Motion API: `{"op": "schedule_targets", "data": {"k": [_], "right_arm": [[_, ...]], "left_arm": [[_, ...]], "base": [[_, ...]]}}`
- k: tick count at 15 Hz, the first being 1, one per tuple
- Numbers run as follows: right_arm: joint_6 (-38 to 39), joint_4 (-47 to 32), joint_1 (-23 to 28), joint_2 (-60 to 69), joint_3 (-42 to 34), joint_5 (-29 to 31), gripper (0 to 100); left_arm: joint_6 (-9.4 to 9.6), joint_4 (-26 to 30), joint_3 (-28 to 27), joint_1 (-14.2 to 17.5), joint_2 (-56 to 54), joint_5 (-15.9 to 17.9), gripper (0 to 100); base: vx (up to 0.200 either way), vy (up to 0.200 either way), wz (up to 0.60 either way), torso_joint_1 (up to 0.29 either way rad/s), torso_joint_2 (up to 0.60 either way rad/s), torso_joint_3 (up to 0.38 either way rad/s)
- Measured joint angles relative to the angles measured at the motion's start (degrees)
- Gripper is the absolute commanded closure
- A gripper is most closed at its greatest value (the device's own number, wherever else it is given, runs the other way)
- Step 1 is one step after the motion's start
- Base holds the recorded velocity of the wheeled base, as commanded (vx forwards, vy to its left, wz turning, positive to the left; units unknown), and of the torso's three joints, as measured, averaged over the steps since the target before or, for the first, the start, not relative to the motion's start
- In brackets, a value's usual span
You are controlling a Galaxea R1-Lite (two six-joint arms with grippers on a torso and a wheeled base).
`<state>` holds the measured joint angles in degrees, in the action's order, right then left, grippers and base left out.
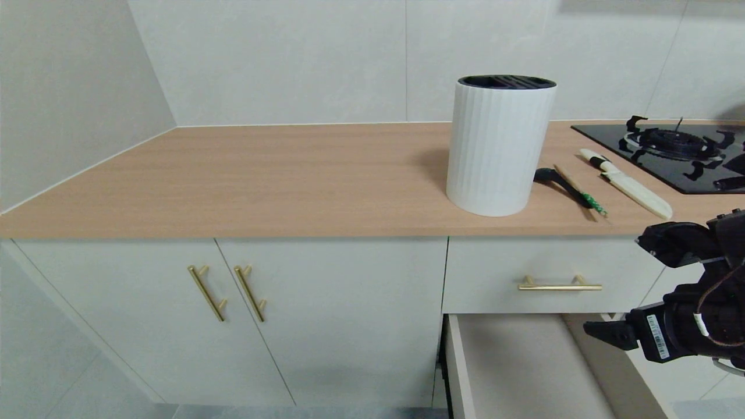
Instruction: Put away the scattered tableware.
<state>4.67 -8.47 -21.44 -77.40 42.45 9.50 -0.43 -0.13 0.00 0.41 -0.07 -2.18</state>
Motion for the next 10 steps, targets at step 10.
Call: {"op": "schedule_targets", "data": {"k": [10], "right_arm": [[-0.4,2.3,0.3,1.0,3.7,0.2,0]], "left_arm": [[0.00,0.0,0.0,0.0,0.0,0.0,0]], "base": [[0.000,0.000,0.00,0.068,-0.17,-0.105]]}}
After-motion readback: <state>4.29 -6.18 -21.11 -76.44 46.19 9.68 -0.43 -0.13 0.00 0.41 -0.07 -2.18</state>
